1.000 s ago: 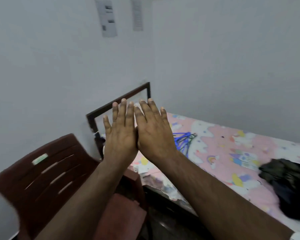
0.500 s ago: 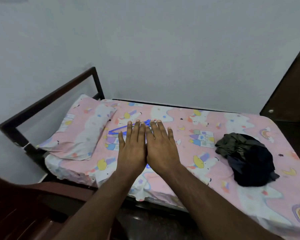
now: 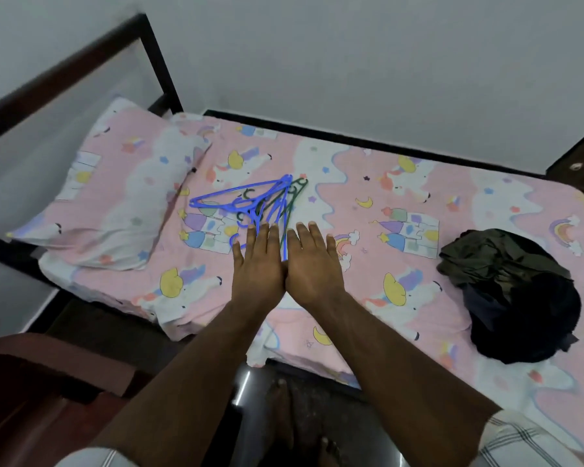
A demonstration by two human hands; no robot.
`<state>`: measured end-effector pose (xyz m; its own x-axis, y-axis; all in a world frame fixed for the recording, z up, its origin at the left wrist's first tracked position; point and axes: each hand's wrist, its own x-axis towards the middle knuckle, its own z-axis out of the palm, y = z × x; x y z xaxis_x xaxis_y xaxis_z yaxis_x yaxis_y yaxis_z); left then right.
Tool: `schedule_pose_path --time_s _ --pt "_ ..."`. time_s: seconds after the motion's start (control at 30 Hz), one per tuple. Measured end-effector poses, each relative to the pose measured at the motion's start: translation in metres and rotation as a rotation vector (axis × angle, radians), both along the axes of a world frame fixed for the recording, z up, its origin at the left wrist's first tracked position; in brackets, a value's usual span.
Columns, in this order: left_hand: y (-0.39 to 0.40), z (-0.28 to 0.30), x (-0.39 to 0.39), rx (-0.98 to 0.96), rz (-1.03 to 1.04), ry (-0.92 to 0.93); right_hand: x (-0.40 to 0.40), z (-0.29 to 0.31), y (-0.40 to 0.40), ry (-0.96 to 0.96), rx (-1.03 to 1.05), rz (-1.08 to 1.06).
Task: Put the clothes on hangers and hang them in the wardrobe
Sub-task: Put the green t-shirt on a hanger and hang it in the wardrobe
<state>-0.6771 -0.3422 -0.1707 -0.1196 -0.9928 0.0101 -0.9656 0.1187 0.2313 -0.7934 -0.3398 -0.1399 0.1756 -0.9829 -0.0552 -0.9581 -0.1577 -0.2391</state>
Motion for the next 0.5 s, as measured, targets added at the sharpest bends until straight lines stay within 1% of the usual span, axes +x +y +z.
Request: schedule_pose_path --time_s 0.07,0.23,0.37,0.5 --pt "-0.021 -0.026 0.004 0.077 0.031 0.034 0.004 -0.027 -0.021 0.002 0.082 -0.02" --pt "-0.08 -0.097 0.014 0.23 0.064 0.039 0.016 -0.093 -0.08 -0.01 0.236 -0.098" --pt "-0.117 -0.136 0.014 0.287 0.018 -0.017 0.019 -0.134 -0.115 -0.005 0.312 -0.149" --pt "-0.144 -0.158 0.001 0.303 -0.026 -0.053 0.008 -0.158 -0.141 0.024 0.356 -0.179"
